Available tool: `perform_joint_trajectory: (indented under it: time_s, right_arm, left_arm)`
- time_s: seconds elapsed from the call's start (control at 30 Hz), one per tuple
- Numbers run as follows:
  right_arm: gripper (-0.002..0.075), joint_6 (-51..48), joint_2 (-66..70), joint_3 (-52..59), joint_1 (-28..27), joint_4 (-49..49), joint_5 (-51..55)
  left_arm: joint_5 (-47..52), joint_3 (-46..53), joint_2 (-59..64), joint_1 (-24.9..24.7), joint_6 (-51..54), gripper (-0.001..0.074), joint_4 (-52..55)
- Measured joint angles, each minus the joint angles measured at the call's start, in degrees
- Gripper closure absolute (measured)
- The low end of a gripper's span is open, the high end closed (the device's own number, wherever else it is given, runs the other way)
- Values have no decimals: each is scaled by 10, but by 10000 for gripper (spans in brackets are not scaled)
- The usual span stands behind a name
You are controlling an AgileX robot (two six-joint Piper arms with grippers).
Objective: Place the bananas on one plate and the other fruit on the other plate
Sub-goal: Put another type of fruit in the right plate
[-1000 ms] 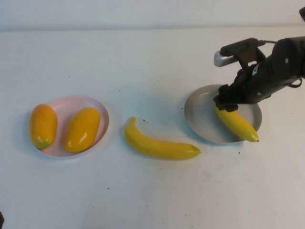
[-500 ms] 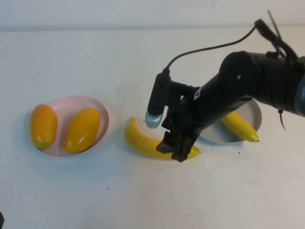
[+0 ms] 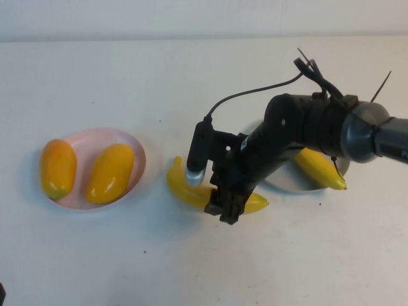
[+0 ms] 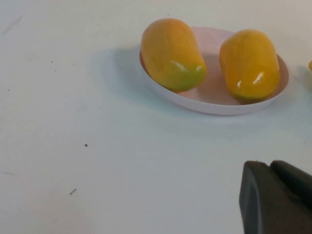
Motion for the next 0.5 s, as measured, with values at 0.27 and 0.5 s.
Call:
perform_joint_trajectory:
  time_s: [0.27, 0.5]
  right_arm:
    - [315, 0, 29, -5, 0, -14, -15]
    - [415, 42, 23, -6, 0, -17, -22]
  left_arm:
    - [0, 0, 0, 0, 0, 738, 0]
    - [0, 0, 0, 0, 0, 738, 0]
